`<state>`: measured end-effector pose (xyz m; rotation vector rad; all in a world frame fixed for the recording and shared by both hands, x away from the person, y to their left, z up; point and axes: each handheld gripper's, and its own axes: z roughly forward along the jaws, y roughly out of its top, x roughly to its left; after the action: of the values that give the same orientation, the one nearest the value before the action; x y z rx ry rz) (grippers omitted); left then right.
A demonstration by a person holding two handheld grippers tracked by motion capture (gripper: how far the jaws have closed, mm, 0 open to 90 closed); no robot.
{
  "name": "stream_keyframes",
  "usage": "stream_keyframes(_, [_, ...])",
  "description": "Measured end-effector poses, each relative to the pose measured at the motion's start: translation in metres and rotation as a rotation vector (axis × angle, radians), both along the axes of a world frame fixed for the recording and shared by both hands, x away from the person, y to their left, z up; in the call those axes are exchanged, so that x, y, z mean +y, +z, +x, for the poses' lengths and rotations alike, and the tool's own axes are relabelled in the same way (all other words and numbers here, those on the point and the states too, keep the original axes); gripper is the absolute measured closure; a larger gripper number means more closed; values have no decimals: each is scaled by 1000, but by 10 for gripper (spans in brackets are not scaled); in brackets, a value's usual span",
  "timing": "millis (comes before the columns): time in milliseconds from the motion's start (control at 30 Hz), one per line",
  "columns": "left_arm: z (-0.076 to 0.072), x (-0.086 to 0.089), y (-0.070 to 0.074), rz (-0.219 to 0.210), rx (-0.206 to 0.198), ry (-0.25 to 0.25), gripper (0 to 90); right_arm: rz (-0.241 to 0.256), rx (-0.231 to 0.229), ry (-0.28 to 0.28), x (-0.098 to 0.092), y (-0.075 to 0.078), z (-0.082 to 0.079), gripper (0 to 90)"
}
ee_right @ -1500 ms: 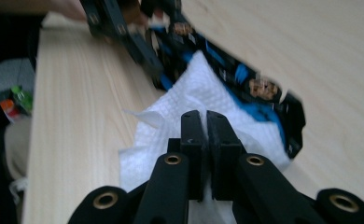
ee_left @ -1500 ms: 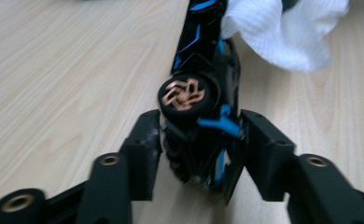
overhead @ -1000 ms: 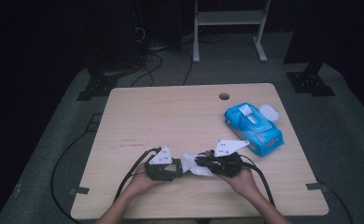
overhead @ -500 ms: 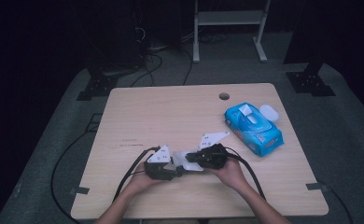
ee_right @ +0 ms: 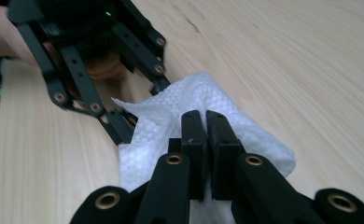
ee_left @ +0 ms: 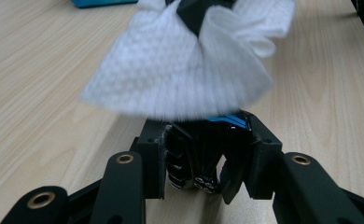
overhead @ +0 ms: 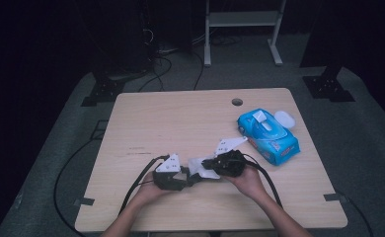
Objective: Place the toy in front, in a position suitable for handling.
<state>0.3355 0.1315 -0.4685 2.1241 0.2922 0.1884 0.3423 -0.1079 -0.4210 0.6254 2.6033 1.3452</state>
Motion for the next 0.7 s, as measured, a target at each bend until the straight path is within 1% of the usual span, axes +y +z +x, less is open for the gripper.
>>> stream_keyframes(100, [1,0,0,-2,0,-2,582,23,8,20,9,-2,-1,863])
stream_keyframes(200, [2,0,-1,-7,6,-3,582,38,21,23,16,-2,-2,864])
stream_keyframes(300, [2,0,-1,-10,6,-4,582,29,21,19,16,-2,-1,864])
stream_keyframes(400, [3,1,-1,-13,6,-7,582,2,2,-1,8,0,-1,864])
stream_keyframes(500, [4,1,-2,-19,12,-6,582,-18,-9,-40,-4,1,1,864])
stream_keyframes(567, [4,1,-2,-16,4,-9,582,-38,-26,-65,-12,2,2,863])
stream_keyframes(700, [4,-1,-1,-8,3,-9,582,-58,-32,-98,-26,5,4,863])
